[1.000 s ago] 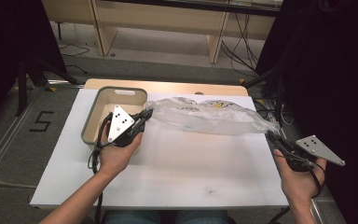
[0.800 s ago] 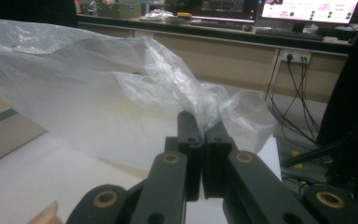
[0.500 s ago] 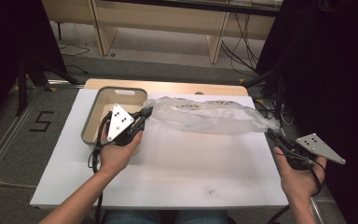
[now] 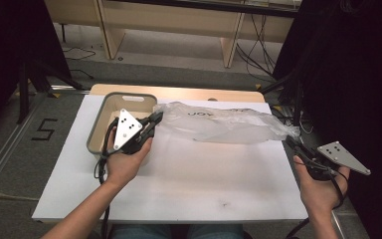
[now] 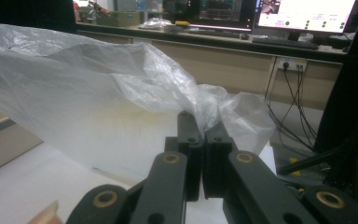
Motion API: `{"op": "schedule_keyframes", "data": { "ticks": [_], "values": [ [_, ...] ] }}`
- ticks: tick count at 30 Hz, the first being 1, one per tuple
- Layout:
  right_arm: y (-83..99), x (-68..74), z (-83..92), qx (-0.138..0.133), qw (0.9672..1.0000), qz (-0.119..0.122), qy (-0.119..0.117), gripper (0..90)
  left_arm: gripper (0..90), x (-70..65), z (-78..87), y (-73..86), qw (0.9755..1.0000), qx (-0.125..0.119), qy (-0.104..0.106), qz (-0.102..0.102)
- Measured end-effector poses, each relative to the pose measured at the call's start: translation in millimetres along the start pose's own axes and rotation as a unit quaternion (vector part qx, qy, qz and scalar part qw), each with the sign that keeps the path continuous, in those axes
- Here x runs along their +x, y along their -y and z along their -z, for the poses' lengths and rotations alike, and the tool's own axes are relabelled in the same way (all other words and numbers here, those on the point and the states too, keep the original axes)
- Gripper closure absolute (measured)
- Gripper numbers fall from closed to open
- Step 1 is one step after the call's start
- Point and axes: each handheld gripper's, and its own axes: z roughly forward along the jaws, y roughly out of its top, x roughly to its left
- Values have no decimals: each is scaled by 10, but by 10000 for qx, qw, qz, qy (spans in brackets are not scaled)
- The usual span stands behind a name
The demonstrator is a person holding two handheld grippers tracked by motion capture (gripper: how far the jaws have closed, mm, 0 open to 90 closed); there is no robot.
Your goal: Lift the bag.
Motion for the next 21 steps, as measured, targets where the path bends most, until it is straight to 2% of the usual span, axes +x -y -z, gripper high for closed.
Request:
{"op": "schedule_keyframes", "data": {
  "ticks": [21],
  "values": [
    [-67,-21,33,-103,9999,-26,33,886,886,-9,28,-87,9999,-163,11,49]
  ]
}}
